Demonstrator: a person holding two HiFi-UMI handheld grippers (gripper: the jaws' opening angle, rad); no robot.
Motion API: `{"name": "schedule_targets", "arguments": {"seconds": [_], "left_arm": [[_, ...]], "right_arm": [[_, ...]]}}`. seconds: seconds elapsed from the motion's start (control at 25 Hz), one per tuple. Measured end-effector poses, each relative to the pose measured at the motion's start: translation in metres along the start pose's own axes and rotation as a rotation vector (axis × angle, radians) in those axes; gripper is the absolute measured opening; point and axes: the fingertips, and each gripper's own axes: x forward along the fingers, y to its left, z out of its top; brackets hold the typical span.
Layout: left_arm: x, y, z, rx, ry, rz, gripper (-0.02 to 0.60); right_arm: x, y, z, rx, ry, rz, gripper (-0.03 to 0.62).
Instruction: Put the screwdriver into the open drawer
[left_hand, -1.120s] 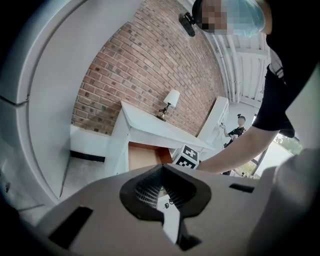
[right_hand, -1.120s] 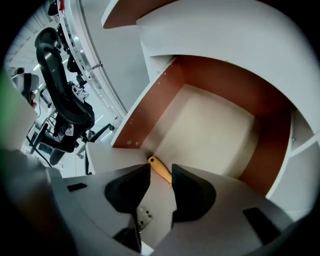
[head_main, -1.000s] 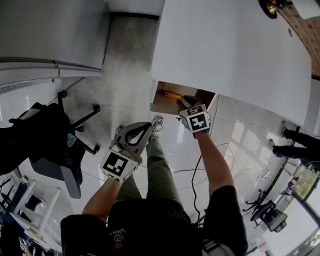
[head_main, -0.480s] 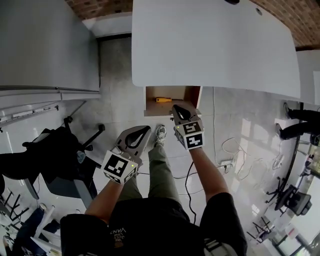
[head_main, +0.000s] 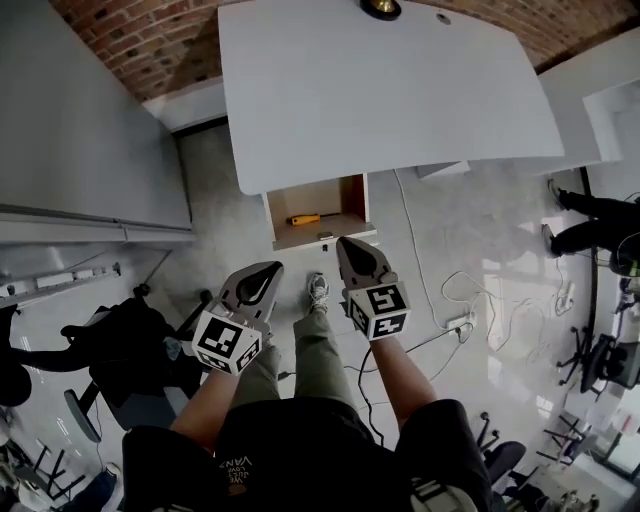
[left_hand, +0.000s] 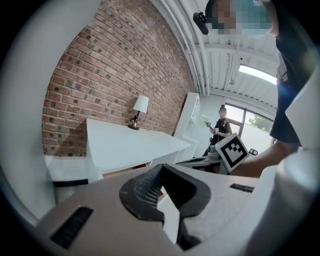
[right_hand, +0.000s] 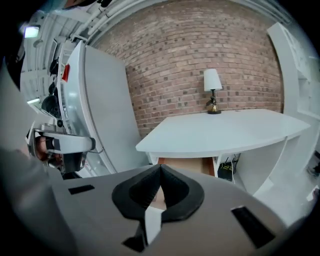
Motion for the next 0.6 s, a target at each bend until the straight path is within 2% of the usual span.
{"name": "schedule_targets", "arguments": {"seconds": [0.6], "left_arm": [[-0.056, -0.052, 0.045, 0.095, -0.04, -0.111, 0.008]], "right_arm": [[-0.142, 0.033, 0.058, 0.121, -0.275, -0.152, 0.0]]}}
